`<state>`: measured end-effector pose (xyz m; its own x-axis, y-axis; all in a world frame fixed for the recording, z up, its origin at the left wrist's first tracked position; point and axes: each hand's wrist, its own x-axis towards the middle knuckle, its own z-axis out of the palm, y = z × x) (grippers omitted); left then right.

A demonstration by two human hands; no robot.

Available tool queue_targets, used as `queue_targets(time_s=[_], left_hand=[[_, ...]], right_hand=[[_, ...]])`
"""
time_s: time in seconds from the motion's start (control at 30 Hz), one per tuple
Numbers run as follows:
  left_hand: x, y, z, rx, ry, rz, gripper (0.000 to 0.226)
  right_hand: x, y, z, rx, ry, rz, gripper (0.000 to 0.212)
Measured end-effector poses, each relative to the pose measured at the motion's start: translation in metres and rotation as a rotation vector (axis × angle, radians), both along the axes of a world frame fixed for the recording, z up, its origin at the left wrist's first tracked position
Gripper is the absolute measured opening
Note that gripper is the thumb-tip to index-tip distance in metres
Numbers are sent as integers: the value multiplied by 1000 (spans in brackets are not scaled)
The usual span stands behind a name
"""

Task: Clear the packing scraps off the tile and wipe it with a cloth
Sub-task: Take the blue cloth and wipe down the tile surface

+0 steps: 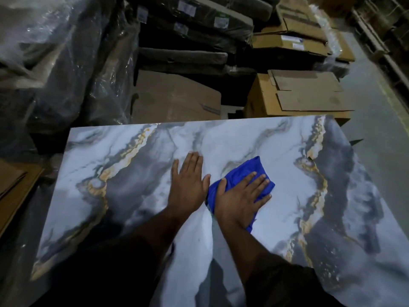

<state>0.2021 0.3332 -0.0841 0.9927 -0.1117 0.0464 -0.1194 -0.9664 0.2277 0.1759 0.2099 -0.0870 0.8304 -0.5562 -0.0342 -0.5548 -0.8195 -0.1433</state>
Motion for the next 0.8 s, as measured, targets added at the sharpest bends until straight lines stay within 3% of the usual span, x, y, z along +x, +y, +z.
queue_targets(time_s=[0.23,0.43,0.6,0.8], left_hand=[[6,-1,-5,-12,-113,42,60],[5,-3,-4,-48,-146,38,67],[3,-2,-3,-212,-183,25,78],[-3,2,3,-397,-200,-23,75]], right_hand=[[133,-11,8,-10,7,97,91],[187,-15,10,-4,-18,629,82],[165,-26,15,-7,-18,1117,77],[62,-48,14,75,-60,1302,74]])
